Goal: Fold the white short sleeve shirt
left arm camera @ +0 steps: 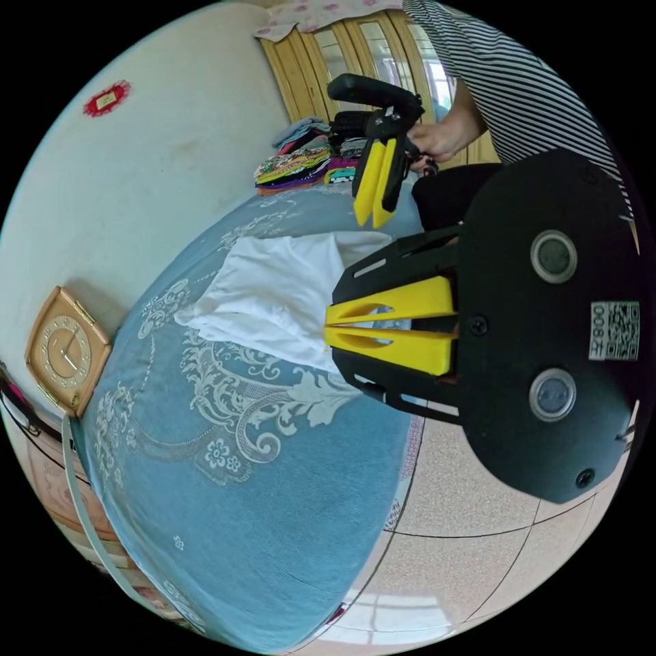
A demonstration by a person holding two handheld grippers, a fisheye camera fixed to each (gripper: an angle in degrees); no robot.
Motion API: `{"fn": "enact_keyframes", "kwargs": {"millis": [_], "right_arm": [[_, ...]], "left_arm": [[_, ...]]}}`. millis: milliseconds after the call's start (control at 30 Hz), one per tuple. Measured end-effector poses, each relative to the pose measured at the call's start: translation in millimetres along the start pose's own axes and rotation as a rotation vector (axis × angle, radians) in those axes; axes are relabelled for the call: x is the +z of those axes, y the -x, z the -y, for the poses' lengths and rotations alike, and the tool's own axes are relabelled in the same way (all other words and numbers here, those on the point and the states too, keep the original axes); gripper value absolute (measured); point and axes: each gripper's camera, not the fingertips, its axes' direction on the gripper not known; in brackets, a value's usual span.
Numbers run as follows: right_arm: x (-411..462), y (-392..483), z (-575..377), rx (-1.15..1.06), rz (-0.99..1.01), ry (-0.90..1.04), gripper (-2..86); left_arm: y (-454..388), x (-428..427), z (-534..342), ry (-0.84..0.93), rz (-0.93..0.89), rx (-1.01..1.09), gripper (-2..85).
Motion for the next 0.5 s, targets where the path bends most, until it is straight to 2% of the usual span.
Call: {"fn": "enact_keyframes", "kwargs": {"millis": [267,500], "right_arm": [[-21,118,15,-0.151,-0.361,0.097,6.7],[-63,170,1,-0.189,-0.435,0.108,2.1]], "left_arm": [[-35,-6,-11,0.015,0.039,0.041,0.2],[-54,4,-12,0.038,0.082,0.087,0.2]]}}
